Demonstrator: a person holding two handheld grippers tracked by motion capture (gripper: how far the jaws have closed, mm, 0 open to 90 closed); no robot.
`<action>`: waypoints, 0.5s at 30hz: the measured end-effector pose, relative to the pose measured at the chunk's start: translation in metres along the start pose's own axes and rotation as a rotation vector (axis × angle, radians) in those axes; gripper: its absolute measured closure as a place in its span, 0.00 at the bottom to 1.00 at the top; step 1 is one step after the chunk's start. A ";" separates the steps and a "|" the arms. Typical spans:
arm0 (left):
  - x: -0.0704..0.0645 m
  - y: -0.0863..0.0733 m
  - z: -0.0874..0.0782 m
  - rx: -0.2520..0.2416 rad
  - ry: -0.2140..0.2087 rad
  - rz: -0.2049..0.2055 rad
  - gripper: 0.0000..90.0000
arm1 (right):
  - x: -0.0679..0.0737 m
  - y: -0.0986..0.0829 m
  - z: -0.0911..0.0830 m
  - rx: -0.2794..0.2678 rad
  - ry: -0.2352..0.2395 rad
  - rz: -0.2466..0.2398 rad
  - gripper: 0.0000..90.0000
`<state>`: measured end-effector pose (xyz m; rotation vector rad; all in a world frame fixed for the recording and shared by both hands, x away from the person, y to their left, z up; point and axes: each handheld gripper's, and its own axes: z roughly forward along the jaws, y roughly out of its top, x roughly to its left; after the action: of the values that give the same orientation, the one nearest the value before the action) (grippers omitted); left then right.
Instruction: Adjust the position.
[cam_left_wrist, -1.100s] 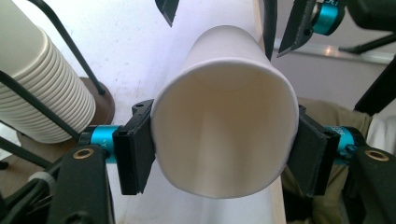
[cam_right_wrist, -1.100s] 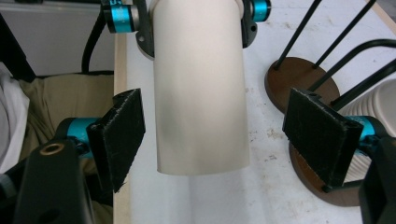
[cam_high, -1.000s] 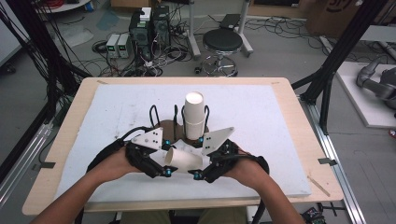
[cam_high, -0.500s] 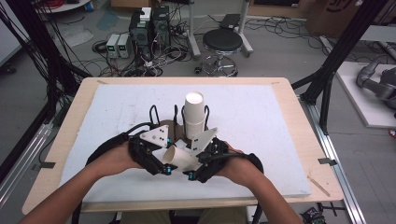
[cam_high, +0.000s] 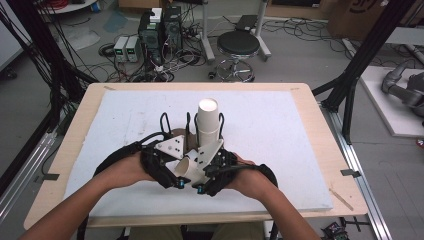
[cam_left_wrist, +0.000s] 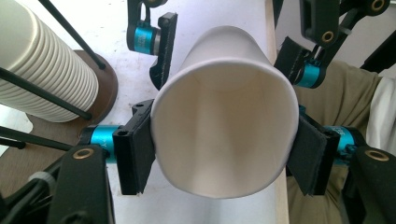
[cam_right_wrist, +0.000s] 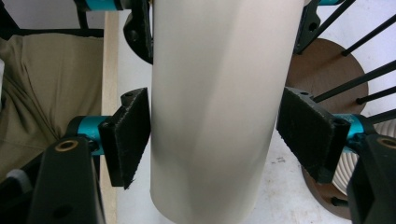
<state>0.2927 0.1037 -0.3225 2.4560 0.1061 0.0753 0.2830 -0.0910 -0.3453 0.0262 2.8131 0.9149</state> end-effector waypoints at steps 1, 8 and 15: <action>-0.001 0.001 0.000 -0.001 0.002 -0.005 0.37 | 0.000 0.000 0.000 0.001 0.004 0.002 0.32; -0.003 0.005 0.001 -0.005 0.017 -0.005 0.35 | 0.001 0.000 0.002 0.000 0.005 0.000 0.38; -0.003 0.000 0.004 -0.099 0.014 -0.029 0.31 | -0.001 -0.011 0.001 -0.059 0.030 0.035 0.40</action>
<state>0.2901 0.1010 -0.3261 2.3548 0.1408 0.0826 0.2846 -0.0988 -0.3524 0.0550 2.8198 1.0140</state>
